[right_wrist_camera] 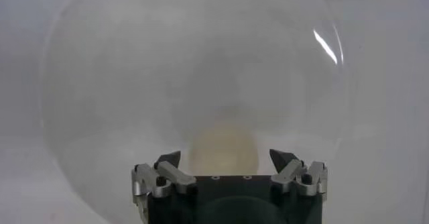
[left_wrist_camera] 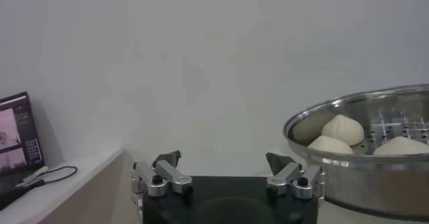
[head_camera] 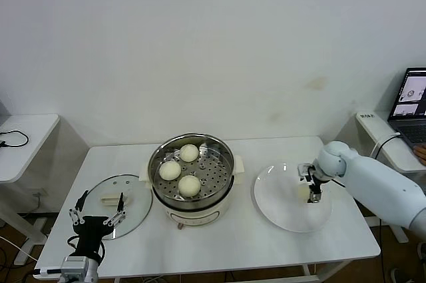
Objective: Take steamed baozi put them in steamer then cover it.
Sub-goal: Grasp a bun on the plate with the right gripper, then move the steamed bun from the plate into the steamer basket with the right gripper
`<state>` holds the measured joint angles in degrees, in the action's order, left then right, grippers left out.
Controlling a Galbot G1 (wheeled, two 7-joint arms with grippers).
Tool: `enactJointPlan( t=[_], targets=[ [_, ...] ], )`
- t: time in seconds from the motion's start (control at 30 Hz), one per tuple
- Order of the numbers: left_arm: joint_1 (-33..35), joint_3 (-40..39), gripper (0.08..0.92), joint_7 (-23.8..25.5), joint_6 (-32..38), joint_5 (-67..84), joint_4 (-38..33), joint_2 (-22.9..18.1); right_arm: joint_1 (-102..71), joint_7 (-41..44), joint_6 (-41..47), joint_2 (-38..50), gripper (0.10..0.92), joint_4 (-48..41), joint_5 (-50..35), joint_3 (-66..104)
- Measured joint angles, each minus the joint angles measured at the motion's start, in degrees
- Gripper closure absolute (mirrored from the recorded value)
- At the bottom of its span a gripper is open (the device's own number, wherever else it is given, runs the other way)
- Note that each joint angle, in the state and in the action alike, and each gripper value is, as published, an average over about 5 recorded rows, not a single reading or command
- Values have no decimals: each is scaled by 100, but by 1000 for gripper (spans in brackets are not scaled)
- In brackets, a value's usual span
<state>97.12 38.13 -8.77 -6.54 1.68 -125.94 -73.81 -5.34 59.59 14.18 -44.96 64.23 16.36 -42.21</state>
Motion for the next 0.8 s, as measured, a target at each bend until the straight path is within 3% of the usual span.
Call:
enactJointPlan(
  t=[0.37, 0.8],
  targets=[
    [-22, -2, 177, -1, 0, 5, 22, -1, 49, 87, -16, -120, 390, -239, 24, 58],
    [-25, 16, 177, -4, 0, 16, -11, 24, 593, 308, 126, 92, 397, 125, -355, -231]
  ],
)
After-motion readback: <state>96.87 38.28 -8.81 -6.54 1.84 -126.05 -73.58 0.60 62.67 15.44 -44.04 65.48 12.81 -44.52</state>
